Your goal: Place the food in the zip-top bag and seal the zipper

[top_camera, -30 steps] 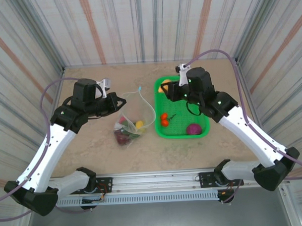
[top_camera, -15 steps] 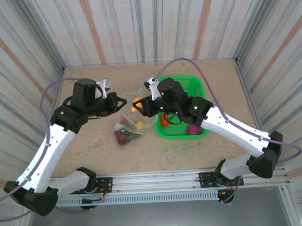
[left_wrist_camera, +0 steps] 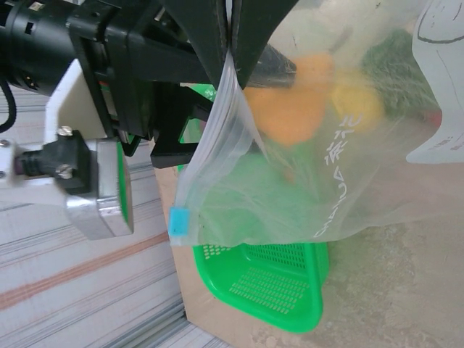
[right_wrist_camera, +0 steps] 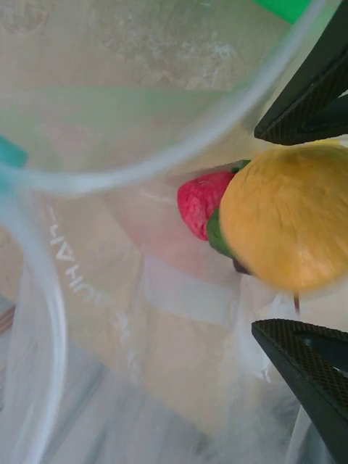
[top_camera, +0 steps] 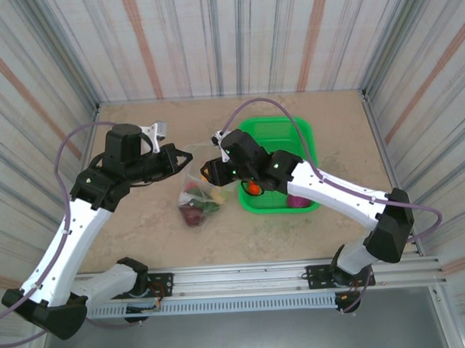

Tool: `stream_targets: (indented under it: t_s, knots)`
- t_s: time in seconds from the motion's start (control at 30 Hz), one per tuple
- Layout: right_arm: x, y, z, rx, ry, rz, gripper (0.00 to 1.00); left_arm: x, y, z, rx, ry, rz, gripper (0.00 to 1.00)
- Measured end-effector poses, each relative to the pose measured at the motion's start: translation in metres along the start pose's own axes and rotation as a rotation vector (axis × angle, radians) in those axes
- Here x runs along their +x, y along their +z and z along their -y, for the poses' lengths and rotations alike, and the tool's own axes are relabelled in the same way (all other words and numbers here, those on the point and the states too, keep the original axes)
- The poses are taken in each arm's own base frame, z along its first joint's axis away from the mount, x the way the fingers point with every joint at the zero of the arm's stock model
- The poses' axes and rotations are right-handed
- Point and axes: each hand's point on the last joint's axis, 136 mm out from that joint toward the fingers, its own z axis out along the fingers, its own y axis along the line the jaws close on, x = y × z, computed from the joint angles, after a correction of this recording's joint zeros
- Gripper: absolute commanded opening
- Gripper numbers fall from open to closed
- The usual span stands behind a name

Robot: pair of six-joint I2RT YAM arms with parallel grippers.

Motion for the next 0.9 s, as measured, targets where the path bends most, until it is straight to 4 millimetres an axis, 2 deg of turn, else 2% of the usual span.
stream_targets:
  t_s: [0.17, 0.33, 0.5, 0.63, 0.77, 0.9]
  knots:
    - [-0.002, -0.001, 0.003, 0.021, 0.0, 0.003, 0.73, 0.0, 0.0, 0.0, -0.003, 0.0, 0.002, 0.0]
    - [-0.011, -0.01, -0.005, -0.007, -0.002, 0.021, 0.7, -0.001, 0.0, -0.001, -0.006, 0.0, 0.004, 0.0]
    - [-0.029, -0.038, -0.027, -0.089, -0.013, 0.063, 0.71, 0.0, 0.0, -0.002, -0.008, 0.001, 0.002, 0.0]
    - [-0.049, -0.076, -0.034, -0.116, -0.019, 0.147, 0.73, 0.001, 0.001, -0.002, -0.006, 0.005, -0.003, 0.0]
    - [-0.059, -0.109, -0.02, -0.048, -0.018, 0.21, 0.73, 0.004, 0.001, -0.002, -0.004, 0.019, -0.016, 0.0]
    - [-0.057, -0.127, 0.015, 0.074, 0.009, 0.228, 0.72, 0.011, 0.002, -0.001, -0.001, 0.036, -0.043, 0.0]
